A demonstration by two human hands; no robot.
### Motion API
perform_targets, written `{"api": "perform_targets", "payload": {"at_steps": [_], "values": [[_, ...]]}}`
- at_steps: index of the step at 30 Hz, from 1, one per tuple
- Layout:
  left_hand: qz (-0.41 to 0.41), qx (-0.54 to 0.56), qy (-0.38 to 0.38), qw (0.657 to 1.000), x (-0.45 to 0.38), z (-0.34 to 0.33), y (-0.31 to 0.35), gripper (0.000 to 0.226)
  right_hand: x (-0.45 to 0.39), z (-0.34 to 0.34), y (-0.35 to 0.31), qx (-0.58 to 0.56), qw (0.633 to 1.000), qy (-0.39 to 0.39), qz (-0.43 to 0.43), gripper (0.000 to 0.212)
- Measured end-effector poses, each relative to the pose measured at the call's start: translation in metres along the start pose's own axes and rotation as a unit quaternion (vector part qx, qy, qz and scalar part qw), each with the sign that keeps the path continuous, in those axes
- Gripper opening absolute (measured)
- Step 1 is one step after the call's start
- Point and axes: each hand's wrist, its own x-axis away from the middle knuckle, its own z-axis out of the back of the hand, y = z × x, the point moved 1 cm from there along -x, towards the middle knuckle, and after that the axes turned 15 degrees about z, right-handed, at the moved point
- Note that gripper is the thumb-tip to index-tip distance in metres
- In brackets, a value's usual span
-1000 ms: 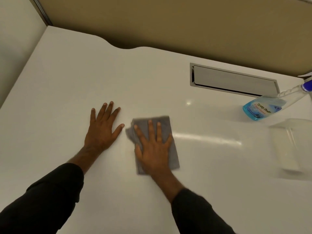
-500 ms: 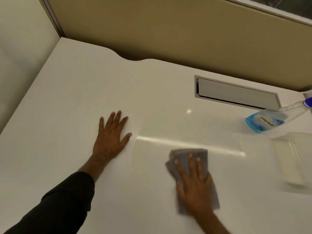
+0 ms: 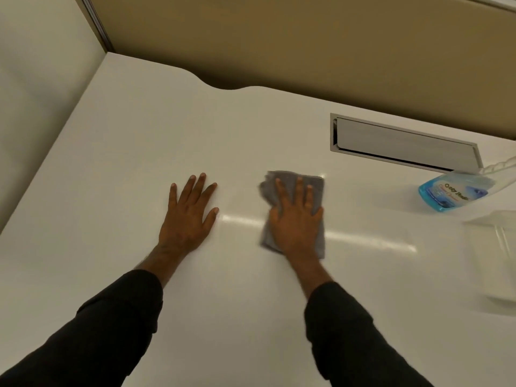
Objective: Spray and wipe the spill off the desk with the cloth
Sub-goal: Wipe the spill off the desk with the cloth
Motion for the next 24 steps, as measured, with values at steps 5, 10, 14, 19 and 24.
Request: {"api": "perform_targets", "payload": {"at_steps": [5,10,14,19,24], "values": [[0.003,0.005,0.003,1.0,0.0,-0.002,0.0,0.06,0.091,0.003,0.067,0.052,0.998,0.0,-0.032,0.07],[0.007,0.0,0.006,1.0,0.0,-0.002,0.001,0.06,0.197,-0.034,0.009,0.061,0.992,-0.037,0.104,0.085],[0.009,0.007,-0.001,1.0,0.001,0.0,0.002,0.06,0.161,-0.048,-0.063,0.023,0.986,-0.029,0.164,0.092],[0.005,0.006,-0.004,1.0,0.001,0.002,0.001,0.059,0.035,-0.03,-0.07,-0.031,0.995,0.015,0.093,0.076],[0.007,0.015,-0.011,1.0,0.0,0.0,0.0,0.059,-0.001,-0.002,0.014,0.002,0.999,0.031,-0.022,0.073]]}}
